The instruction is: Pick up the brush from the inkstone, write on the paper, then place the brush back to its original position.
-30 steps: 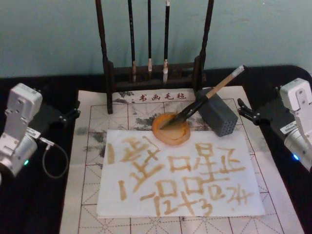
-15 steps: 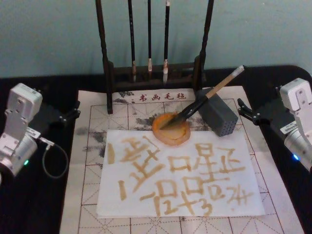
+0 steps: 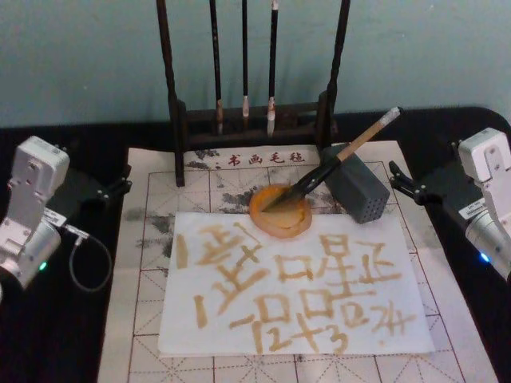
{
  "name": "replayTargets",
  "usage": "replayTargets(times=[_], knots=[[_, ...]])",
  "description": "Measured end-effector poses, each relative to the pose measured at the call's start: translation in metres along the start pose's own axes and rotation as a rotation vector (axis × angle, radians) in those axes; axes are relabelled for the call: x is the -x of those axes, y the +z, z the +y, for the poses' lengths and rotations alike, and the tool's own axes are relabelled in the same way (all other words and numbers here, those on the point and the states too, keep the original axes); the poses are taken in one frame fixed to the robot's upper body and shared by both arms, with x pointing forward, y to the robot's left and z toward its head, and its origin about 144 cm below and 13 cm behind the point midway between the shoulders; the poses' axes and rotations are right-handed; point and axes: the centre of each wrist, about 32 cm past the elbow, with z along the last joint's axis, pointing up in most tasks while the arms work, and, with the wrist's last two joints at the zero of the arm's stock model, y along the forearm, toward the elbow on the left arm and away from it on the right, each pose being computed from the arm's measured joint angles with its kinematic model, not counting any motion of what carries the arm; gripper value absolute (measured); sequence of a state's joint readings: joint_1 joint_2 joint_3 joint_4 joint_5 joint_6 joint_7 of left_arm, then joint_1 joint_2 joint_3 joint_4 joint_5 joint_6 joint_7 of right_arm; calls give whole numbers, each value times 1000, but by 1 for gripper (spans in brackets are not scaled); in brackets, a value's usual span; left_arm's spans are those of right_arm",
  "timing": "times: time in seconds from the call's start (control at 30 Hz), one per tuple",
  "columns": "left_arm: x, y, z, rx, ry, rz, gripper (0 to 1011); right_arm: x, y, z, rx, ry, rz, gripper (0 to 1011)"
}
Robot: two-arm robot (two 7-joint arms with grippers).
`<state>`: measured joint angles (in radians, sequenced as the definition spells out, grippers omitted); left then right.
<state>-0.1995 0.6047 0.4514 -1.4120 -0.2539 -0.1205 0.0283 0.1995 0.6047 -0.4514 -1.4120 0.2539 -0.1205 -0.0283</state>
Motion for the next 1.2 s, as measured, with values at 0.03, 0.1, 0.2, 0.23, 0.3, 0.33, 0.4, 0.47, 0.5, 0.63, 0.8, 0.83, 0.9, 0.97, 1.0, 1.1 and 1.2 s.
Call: replayTargets(times=[0.03,0.1,0.2,0.23,0.3,0.33,0.4,0.47,0.5,0.63,0.8,0.83,0.9,0.97,1.0,1.1,1.2], knots=[[0,0,0,0,0,0,1001,0,0,0,0,0,0,1000],[0,0,0,0,0,0,1001,0,0,0,0,0,0,1000],[0,0,0,0,0,0,1001,0,0,0,0,0,0,1000],[0,0,0,0,0,0,1001,0,0,0,0,0,0,1000],[0,0,0,0,0,0,1001,0,0,0,0,0,1,1000],[0,0,0,0,0,0,1001,0,0,0,0,0,2,1000],[0,0,0,0,0,0,1001,-1,1,-2,-2,5,20,1000],[0,0,0,0,0,0,1001,-2,2,-2,1,11,39,1000],[0,0,0,0,0,0,1001,-3,3,-3,7,20,61,1000],[0,0,0,0,0,0,1001,-4,5,-4,24,43,119,1000],[0,0,0,0,0,0,1001,-7,11,-3,56,93,247,1000],[0,0,0,0,0,0,1001,-7,12,-2,59,99,268,1000],[0,0,0,0,0,0,1001,-9,15,-1,72,120,340,1000],[0,0,0,0,0,0,1001,-10,17,0,81,133,390,1000],[0,0,0,0,0,0,1001,-11,18,2,86,142,439,1000],[0,0,0,0,0,0,1001,-12,22,6,95,160,534,1000],[0,0,0,0,0,0,1001,-12,24,9,106,170,608,1000]])
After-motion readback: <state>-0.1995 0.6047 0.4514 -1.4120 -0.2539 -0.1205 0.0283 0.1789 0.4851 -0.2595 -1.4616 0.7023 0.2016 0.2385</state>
